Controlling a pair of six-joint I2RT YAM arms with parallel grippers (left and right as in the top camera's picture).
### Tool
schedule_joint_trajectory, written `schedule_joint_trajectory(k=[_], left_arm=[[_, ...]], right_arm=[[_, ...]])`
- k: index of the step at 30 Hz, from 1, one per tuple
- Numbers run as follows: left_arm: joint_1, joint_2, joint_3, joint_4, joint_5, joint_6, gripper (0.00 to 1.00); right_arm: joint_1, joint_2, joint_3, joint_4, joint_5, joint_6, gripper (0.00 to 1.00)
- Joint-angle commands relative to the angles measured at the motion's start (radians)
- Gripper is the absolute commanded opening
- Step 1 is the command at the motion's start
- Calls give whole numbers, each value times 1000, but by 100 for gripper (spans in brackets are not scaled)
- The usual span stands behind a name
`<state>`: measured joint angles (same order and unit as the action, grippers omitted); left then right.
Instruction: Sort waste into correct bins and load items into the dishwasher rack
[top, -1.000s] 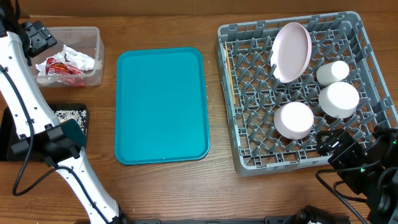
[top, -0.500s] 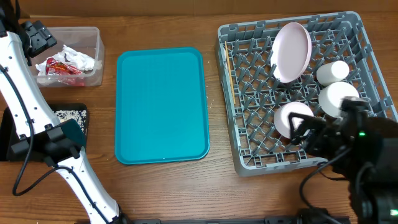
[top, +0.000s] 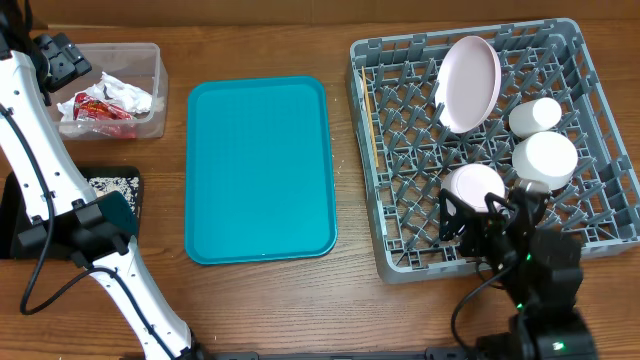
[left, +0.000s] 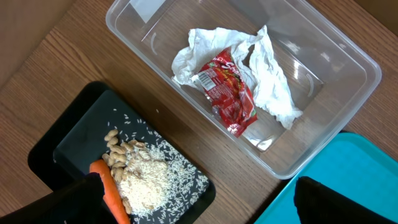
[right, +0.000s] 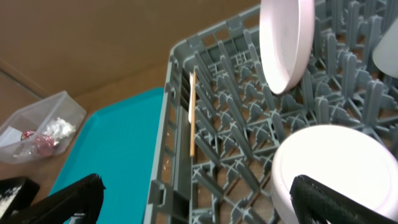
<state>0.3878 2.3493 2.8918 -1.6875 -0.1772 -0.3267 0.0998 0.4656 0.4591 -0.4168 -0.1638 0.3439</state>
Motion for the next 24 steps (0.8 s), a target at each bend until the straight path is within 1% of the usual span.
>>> schedule_joint_trajectory(k=[1, 5, 8, 15, 18, 21, 24], left_arm=[[-2, -4, 9, -2, -13, -2, 100], [-2, -4, 9, -2, -13, -2, 100], [-2, -4, 9, -2, -13, -2, 100], [-2, -4, 9, -2, -13, -2, 100], [-2, -4, 9, -2, -13, -2, 100], [-2, -5, 9, -2, -13, -2, 100], [-2, -4, 9, -2, -13, -2, 100]], right_arm=[[4, -104, -172, 166, 14, -1, 100], [4, -189, -318, 338, 14, -4, 100], [2, -241, -393, 410, 14, -4, 100], [-38, -365, -452, 404, 14, -4, 100], [-64, -419, -451, 345, 14, -5, 100], [-84, -465, -451, 350, 6, -64, 100], [-104, -463, -451, 349, 3, -130, 100]])
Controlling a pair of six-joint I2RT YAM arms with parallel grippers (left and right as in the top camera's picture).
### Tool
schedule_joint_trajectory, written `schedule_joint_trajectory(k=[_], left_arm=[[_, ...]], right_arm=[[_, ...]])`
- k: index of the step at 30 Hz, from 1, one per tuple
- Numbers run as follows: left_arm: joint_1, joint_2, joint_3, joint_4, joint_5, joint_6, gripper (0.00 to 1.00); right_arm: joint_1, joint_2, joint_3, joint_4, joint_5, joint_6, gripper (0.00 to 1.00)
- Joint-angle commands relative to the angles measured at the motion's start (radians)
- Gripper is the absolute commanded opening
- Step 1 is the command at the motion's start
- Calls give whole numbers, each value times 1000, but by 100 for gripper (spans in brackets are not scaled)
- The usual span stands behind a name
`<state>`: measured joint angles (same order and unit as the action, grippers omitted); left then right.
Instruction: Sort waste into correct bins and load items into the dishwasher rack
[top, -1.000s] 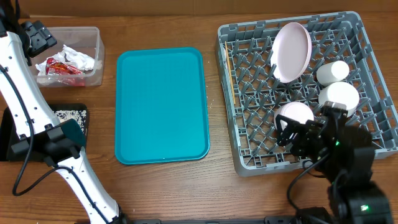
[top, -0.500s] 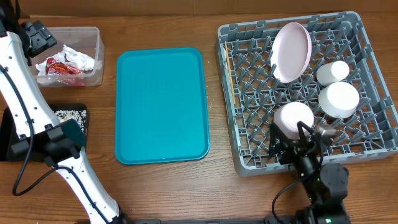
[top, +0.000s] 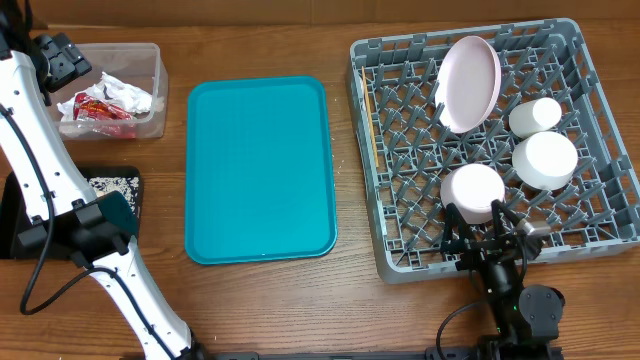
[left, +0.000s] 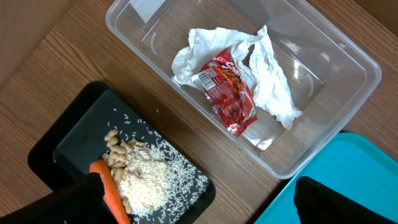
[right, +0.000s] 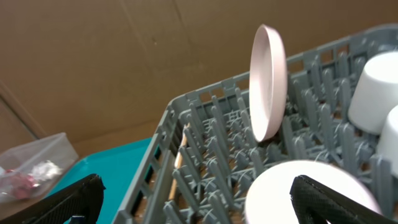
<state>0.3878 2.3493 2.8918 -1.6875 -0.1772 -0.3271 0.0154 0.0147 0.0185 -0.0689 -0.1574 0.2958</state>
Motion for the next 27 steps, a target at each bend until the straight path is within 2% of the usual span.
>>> schedule_joint_trajectory(k=[1, 8, 27], left_arm=[[-2, -5, 9, -2, -13, -2, 100], [-2, -4, 9, -2, -13, -2, 100], [-2, -4, 9, -2, -13, -2, 100]], right_arm=[[-28, -13, -11, 2, -3, -100, 100], [-89, -13, -11, 0, 4, -148, 100], [-90, -12, -11, 1, 3, -148, 100]])
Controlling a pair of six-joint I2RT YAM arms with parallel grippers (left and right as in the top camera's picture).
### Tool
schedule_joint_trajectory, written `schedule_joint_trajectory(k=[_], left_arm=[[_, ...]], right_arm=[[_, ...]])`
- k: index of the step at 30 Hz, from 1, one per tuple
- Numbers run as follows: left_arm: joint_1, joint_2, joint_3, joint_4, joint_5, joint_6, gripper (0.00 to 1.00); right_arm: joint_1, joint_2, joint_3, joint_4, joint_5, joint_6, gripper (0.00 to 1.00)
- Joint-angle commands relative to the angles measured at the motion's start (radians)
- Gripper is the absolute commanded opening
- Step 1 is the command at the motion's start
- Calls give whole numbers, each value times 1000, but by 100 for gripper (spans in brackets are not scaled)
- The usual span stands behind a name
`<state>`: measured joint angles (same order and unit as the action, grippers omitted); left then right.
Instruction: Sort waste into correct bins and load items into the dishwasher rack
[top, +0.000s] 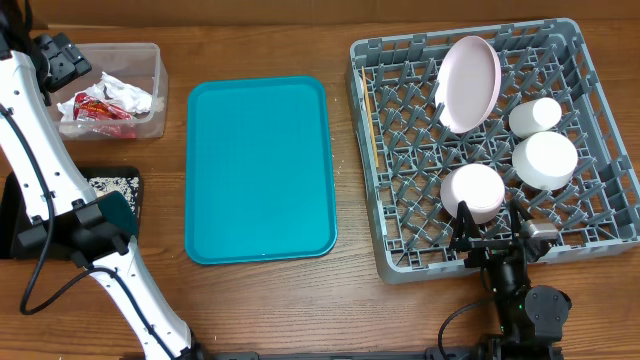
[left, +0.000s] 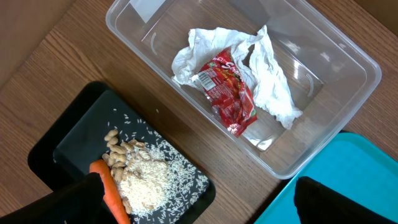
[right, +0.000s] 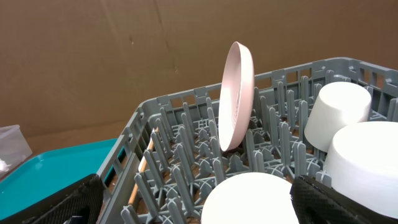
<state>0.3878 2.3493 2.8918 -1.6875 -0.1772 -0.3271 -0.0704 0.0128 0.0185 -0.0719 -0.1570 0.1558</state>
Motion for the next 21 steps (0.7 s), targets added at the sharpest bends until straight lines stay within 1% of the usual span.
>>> schedule_joint_trajectory(k=[1, 21], left_arm=[[-2, -4, 9, -2, -13, -2, 100], [-21, -14, 0, -2, -13, -2, 100]], right_arm=[[-4, -10, -11, 4, 3, -7, 100], [-4, -10, -11, 4, 3, -7, 100]])
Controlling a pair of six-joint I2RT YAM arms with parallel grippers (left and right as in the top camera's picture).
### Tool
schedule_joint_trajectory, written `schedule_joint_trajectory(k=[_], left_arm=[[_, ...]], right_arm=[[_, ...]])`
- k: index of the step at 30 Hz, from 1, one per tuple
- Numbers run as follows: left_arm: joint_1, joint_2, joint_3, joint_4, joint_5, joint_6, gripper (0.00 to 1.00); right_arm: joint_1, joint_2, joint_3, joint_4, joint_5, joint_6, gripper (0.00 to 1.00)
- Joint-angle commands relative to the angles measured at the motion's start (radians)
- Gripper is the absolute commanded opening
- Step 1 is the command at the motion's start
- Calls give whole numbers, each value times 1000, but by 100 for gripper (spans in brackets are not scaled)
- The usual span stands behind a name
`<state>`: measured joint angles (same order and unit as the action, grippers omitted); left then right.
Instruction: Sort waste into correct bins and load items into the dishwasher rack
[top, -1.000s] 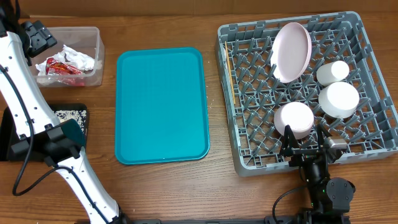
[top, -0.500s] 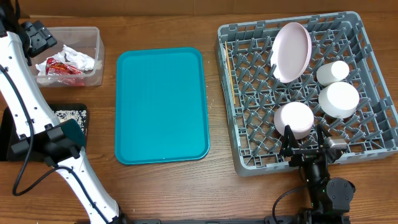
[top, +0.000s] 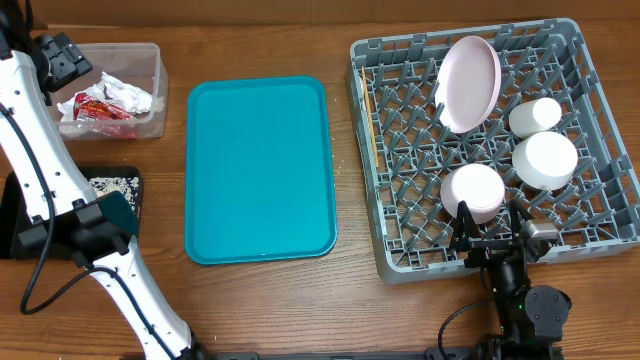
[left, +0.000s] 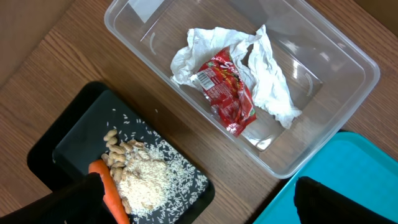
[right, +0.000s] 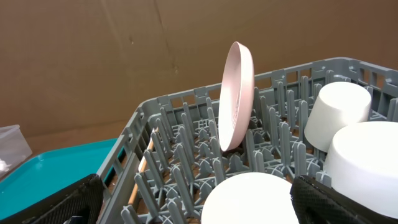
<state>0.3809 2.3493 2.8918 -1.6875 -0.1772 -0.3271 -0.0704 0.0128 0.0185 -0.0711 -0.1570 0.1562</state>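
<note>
The grey dishwasher rack (top: 400, 150) holds an upright pink plate (top: 470, 82), a white cup (top: 535, 115) and two upturned white bowls (top: 545, 160) (top: 473, 192). A wooden chopstick (top: 372, 120) lies along its left side. My right gripper (top: 493, 232) hangs open at the rack's near edge, with the nearest bowl (right: 249, 199) just ahead of its fingers and nothing held. My left gripper (left: 199, 205) is open high over the clear bin (left: 348, 56), which contains a red wrapper (left: 227, 93) and white tissue (left: 270, 74).
A bare teal tray (top: 260, 170) lies in the middle of the table. At the left, a black tray (left: 74, 134) carries rice, peanuts and a carrot (left: 109, 193). The left arm's white links run down the table's left side.
My right gripper stood open over the rack's front, beside the nearest white bowl. It then sat lower and further back at the rack's near edge, looking level across the rack, and has stayed there. The left gripper has kept still above the clear bin.
</note>
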Motion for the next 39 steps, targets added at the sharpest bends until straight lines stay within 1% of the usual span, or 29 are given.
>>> schedule_joint_trajectory(k=[1, 3, 6, 8, 14, 18, 24, 31, 33, 35, 37, 39], left_arm=[[-15, -24, -14, -2, -13, -2, 100], [-16, -58, -71, 0, -13, -2, 100], [-18, -149, -230, 3, -13, -2, 100], [-21, -227, -356, 2, -13, -2, 100], [-26, -451, -659, 2, -13, -2, 100], [-63, -613, -852, 2, -13, -2, 100], [-194, -838, -1115, 2, -13, -2, 100], [-375, -1026, -1331, 11, -14, -2, 100], [-402, -1077, -1375, 82, -4, -2, 100], [-425, -1139, -1439, 209, 19, -2, 100], [-446, -1219, -1536, 402, 40, 2, 100], [-454, -1321, -1682, 641, 83, 20, 100]], right_arm=[[-4, -10, -11, 3, 3, -8, 100], [-4, -10, -11, 3, 3, -8, 100], [-4, -10, -11, 3, 3, -8, 100], [-4, -10, -11, 3, 3, -8, 100], [-4, -10, -11, 3, 3, -8, 100], [-4, -10, -11, 3, 3, -8, 100], [-4, -10, -10, 3, 3, -8, 100], [-4, -10, -11, 3, 3, -8, 100], [-4, -10, -10, 3, 3, -8, 100], [-4, -10, -11, 3, 3, -8, 100], [-4, -10, -11, 3, 3, -8, 100], [-4, -10, -11, 3, 3, -8, 100]])
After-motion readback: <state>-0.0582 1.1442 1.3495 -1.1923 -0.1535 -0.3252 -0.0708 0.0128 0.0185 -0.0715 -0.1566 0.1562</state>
